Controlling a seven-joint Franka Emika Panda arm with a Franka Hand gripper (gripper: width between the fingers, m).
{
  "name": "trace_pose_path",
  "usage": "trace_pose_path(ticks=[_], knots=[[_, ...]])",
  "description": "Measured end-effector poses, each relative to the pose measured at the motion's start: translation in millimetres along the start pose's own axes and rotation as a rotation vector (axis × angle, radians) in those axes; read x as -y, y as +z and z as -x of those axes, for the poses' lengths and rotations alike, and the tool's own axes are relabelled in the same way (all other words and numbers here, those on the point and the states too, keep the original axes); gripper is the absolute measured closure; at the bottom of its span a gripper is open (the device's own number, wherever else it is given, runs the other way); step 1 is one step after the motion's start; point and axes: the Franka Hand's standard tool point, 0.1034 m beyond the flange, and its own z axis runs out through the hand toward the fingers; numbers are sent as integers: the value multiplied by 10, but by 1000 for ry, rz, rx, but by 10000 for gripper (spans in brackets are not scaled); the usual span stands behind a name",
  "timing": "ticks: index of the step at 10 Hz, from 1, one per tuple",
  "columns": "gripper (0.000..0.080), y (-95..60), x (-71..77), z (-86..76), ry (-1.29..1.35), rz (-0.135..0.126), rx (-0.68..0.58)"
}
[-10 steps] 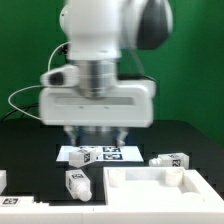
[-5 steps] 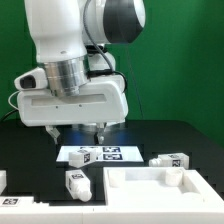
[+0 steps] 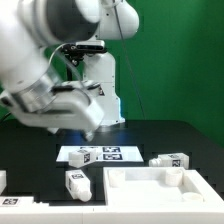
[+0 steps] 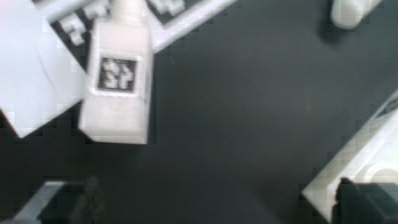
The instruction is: Assemble one leg
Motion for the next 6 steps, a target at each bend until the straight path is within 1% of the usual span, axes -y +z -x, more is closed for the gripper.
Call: trace_pose_path(ticks=[1, 2, 3, 4, 5, 6], knots=[[151, 33, -16, 77, 2, 2, 60], [151, 49, -35, 35, 8, 4, 77], [151, 70, -28, 38, 14, 0, 75], [151, 215, -25, 163, 83, -66, 155], [151, 314, -91, 199, 108, -79, 200], [151, 340, -117, 185, 113, -77, 203]])
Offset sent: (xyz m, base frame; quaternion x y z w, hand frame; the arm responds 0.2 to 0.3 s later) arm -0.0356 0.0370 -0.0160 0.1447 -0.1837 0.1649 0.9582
